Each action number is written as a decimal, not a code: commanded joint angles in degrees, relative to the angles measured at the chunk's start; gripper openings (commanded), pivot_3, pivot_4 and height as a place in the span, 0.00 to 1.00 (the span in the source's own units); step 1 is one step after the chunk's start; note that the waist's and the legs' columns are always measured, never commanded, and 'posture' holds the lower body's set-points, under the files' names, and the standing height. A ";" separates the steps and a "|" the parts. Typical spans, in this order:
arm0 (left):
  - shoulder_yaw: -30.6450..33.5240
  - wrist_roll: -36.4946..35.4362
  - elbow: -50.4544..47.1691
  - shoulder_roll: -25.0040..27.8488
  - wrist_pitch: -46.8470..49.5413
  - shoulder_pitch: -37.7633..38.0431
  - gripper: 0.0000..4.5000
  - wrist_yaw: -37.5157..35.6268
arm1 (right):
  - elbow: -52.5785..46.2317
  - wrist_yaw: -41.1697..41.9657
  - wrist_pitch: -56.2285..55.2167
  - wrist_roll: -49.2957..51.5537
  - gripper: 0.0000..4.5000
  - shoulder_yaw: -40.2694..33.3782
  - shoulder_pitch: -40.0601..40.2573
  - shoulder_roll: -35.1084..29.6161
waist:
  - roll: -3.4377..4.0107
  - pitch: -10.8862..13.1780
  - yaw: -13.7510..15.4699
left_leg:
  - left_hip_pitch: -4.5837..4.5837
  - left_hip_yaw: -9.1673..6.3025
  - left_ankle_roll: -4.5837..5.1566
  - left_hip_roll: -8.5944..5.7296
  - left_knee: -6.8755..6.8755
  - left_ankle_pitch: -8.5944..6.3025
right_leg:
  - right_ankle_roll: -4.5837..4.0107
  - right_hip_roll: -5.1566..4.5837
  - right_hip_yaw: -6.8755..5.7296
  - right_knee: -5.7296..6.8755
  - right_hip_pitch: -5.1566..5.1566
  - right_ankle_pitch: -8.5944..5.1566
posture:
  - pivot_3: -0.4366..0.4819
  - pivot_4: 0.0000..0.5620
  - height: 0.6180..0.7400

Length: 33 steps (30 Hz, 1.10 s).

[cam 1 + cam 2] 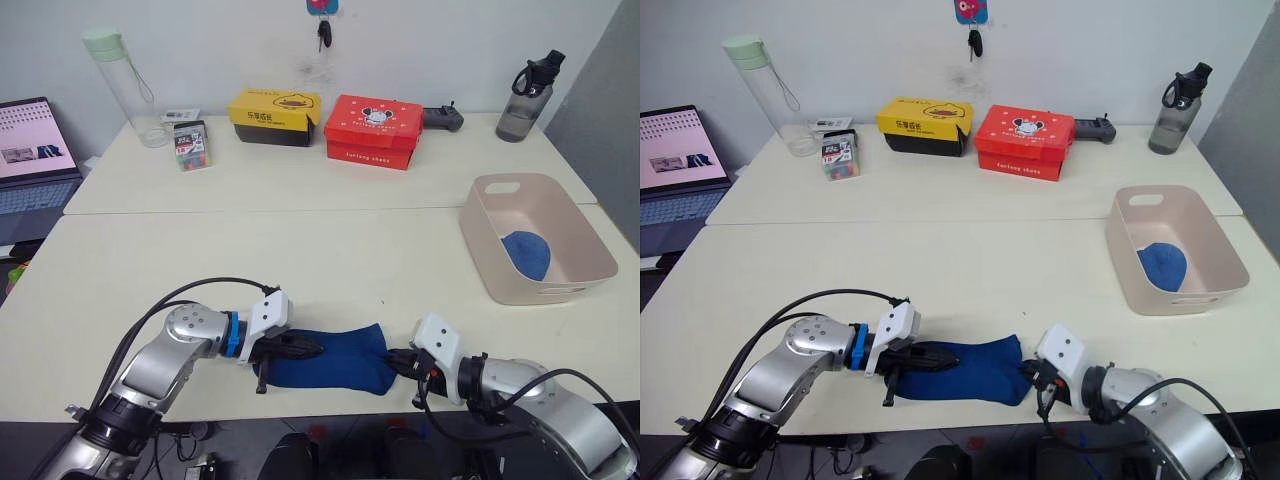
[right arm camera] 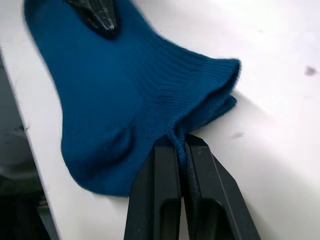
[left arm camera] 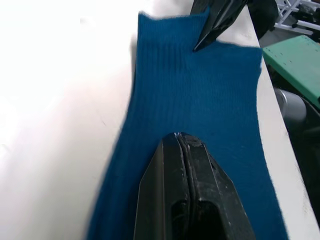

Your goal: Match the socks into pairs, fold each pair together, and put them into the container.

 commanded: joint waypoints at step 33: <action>-7.11 9.96 12.45 -4.59 -9.76 -10.76 0.00 -3.09 | 1.41 -5.72 33.19 33.43 0.00 -12.88 -21.75 5.24 | -0.02 0.03 -0.15 | -0.04 0.01 -0.02 0.01 0.02 0.01 | 0.02 0.01 0.02 -0.03 -0.03 0.02 | 0.48 0.27 1.00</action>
